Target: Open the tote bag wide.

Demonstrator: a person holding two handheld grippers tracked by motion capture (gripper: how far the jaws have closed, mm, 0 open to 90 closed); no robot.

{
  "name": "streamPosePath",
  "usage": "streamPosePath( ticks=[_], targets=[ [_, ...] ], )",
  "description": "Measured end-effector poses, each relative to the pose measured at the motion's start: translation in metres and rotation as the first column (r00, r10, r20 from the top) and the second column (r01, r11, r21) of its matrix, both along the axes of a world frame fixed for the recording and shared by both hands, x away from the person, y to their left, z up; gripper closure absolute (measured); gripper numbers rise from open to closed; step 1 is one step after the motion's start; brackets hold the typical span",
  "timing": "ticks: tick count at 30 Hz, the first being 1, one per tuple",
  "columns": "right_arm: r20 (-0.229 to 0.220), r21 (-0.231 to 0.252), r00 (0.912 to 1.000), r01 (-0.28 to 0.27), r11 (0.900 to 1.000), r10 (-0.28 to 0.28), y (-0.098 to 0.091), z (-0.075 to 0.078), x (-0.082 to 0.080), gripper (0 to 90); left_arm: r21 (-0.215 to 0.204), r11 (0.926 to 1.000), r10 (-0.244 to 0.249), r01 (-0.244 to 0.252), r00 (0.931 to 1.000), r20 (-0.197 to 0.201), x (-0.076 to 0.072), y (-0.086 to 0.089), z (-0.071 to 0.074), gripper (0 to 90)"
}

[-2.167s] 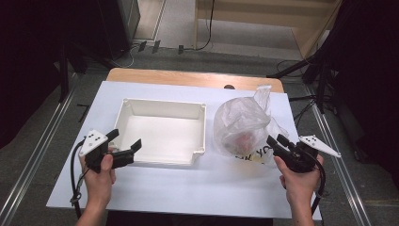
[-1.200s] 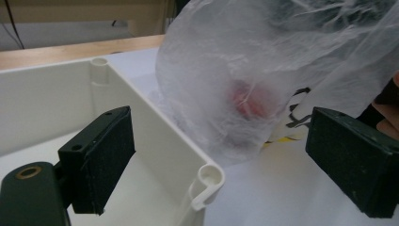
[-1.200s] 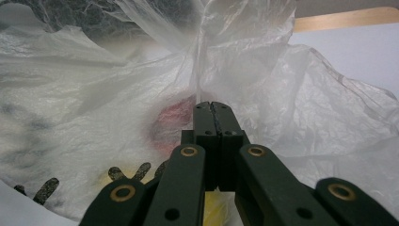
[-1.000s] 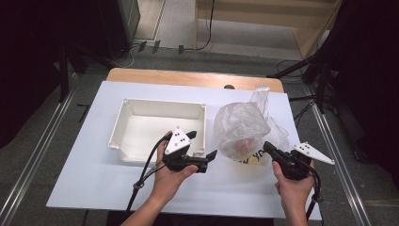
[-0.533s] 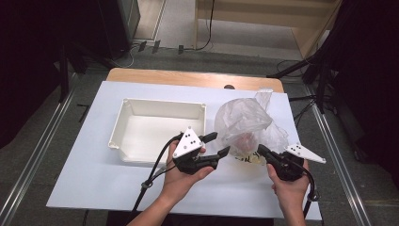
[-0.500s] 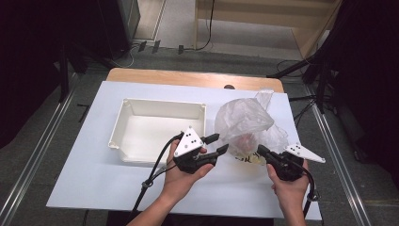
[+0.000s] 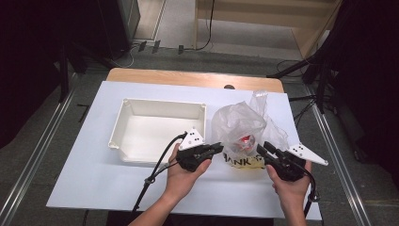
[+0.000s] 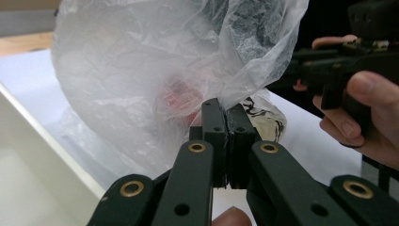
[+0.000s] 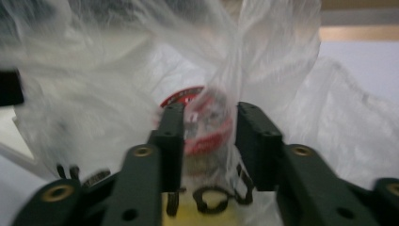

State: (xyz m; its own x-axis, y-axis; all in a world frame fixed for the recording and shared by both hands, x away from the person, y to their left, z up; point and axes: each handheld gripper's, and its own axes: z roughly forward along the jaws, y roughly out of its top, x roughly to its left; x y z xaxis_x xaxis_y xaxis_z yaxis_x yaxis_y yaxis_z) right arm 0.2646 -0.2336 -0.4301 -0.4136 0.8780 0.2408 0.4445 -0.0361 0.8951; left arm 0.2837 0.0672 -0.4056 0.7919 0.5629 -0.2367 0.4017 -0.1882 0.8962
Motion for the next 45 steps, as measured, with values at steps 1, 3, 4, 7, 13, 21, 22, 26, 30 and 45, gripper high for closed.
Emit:
streamPosePath(
  ticks=[1,3,4,7,13,21,22,26,30,45],
  targets=[
    [0.016,0.007,0.9998,0.012,0.9999,-0.012,0.0,0.003,-0.001,54.7,0.0,1.0,-0.001,0.001,1.0,-0.007,0.0,0.0,-0.002,89.9],
    [0.038,0.035,0.999,0.022,0.9992,-0.023,0.0,0.008,-0.001,46.3,0.005,1.0,-0.003,0.004,0.9999,-0.014,-0.001,-0.002,-0.006,89.9],
    [0.04,0.05,0.9988,0.028,0.9983,-0.03,0.001,0.009,-0.001,44.5,0.009,0.9999,-0.005,0.005,0.9997,-0.022,-0.002,-0.003,-0.009,89.8],
    [0.034,0.049,0.9988,0.033,0.9982,-0.034,0.005,0.011,0.002,39.6,0.018,0.9998,-0.001,0.001,0.999,-0.044,-0.004,-0.005,-0.016,89.8],
    [-0.015,-0.02,0.9974,0.07,0.9973,-0.071,0.012,-0.007,0.01,52.0,0.068,0.9967,0.047,-0.044,0.9983,-0.036,-0.01,-0.012,-0.026,88.3],
    [-0.08,-0.035,0.9933,0.081,0.9961,-0.083,0.004,-0.022,0.014,84.5,0.087,0.992,0.096,-0.091,0.994,-0.052,-0.019,-0.018,-0.046,89.2],
    [-0.089,-0.039,0.9928,0.076,0.9963,-0.08,0.004,-0.024,0.014,86.5,0.087,0.992,0.096,-0.091,0.994,-0.052,-0.019,-0.018,-0.046,89.6],
    [-0.139,-0.054,0.9867,0.078,0.9955,-0.085,0.001,-0.035,0.019,90.0,0.131,0.987,0.105,-0.092,0.9906,-0.088,-0.023,-0.021,-0.062,90.0],
    [-0.22,-0.078,0.9695,0.092,0.9927,-0.107,-0.003,-0.05,0.025,90.0,0.16,0.9828,0.111,-0.092,0.9875,-0.112,-0.023,-0.023,-0.067,90.0],
    [-0.014,0.012,0.9941,0.108,0.9941,-0.108,-0.005,-0.011,0.003,48.7,0.178,0.9821,0.087,-0.062,0.9866,-0.138,-0.025,-0.025,-0.071,89.5]
  ],
)
